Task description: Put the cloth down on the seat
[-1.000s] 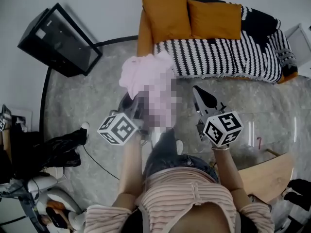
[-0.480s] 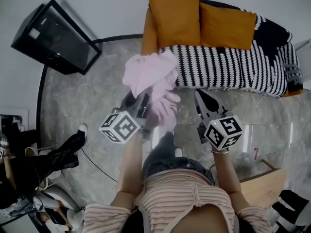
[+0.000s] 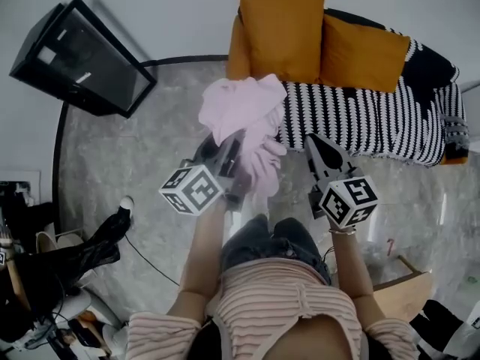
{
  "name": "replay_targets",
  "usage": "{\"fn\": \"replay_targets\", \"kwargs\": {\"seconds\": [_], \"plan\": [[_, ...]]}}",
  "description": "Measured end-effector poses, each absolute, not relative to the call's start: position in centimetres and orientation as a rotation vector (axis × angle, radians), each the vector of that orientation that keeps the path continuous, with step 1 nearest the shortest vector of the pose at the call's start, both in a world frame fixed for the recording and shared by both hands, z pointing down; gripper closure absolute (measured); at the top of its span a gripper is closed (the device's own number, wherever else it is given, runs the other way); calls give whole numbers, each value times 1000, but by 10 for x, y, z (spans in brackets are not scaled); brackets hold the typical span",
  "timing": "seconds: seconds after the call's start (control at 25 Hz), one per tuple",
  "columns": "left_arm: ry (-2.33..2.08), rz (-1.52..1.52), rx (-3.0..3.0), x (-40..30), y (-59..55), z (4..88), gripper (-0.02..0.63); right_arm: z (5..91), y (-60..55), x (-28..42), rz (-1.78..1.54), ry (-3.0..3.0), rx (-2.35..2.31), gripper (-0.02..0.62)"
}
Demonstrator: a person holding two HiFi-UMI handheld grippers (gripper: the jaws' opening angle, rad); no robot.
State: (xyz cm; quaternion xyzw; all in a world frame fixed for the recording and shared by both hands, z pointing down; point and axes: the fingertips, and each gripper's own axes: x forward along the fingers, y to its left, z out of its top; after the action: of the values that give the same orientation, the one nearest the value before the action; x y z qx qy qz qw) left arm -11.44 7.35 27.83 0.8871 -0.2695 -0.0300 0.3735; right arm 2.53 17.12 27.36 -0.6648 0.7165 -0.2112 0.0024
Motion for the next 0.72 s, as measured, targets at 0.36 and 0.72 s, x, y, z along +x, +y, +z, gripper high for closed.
{"fn": "replay_targets", "kwargs": {"seconds": [0.36, 0.72], "plan": [[-692, -133, 2220, -90, 27, 283, 462, 275, 131, 53, -668, 2261, -2121, 586], [-770, -135, 2132, -63, -17, 302, 460, 287, 69, 76, -713, 2368, -2029, 587]]}}
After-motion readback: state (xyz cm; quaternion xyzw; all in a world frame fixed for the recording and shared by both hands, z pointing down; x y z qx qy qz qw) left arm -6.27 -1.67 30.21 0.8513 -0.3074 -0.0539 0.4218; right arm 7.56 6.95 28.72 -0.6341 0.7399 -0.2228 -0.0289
